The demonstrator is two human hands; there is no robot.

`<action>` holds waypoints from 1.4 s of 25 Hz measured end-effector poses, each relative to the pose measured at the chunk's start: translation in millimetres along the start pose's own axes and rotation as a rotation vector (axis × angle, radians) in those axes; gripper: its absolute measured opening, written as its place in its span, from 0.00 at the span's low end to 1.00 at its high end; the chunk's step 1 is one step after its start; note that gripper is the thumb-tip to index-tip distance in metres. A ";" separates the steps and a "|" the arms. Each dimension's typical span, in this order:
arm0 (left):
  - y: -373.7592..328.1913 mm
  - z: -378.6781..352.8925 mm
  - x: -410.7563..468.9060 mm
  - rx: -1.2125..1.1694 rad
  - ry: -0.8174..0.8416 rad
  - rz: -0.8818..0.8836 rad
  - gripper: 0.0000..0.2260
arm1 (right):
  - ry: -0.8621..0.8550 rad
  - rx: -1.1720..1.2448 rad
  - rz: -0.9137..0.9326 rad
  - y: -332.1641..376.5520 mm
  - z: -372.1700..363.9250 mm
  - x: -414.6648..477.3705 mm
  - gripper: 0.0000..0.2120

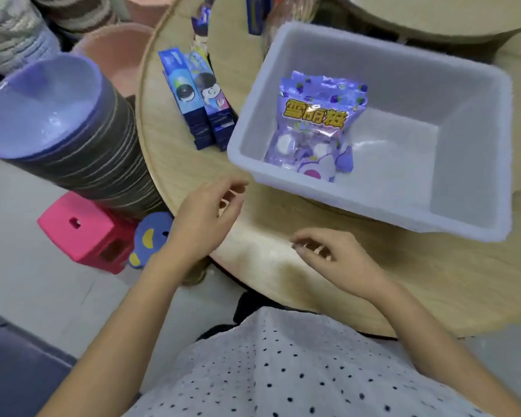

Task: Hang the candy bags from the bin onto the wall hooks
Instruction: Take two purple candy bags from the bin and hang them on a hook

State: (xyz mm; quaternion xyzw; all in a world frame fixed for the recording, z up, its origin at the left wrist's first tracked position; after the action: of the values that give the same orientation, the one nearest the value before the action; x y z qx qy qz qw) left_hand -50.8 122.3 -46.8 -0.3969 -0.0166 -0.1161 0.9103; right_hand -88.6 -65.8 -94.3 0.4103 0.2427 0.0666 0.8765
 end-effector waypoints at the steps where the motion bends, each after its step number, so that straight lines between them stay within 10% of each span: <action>1: -13.2 15.2 26.4 0.005 -0.027 -0.072 0.11 | -0.050 0.102 0.042 22.0 23.6 5.3 0.08; 6: -41.7 24.1 154.9 0.000 -0.006 -0.209 0.15 | -0.394 0.411 0.132 64.4 150.4 53.7 0.09; 10: -40.3 -32.9 226.1 0.235 0.262 -0.263 0.32 | -0.666 0.222 -0.102 13.6 211.9 113.3 0.08; 17: -8.0 -98.7 248.4 0.630 0.691 -0.371 0.45 | -0.445 0.412 -0.613 -94.4 190.5 196.0 0.26; 26: -14.1 -88.4 251.2 0.135 0.627 -0.328 0.27 | -0.225 0.846 -0.614 -99.4 168.5 241.7 0.16; 35: 16.9 -73.2 232.0 -0.409 0.259 0.124 0.32 | -0.478 1.027 -0.291 -89.9 221.9 176.0 0.08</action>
State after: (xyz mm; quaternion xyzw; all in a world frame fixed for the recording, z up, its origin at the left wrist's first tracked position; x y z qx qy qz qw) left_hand 174.0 34.3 -80.6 -0.5552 0.1483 -0.1109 0.8109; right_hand 164.3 -221.5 -106.1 0.7487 0.0932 -0.2748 0.5961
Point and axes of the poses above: each hand's wrist, its own x-axis towards the middle knuckle, its own z-axis out of the back of the hand, y = z × x, the point moved 10 cm from there along x, towards the middle knuckle, and after that the axes turned 9 degrees about -z, right-handed, at the moved point
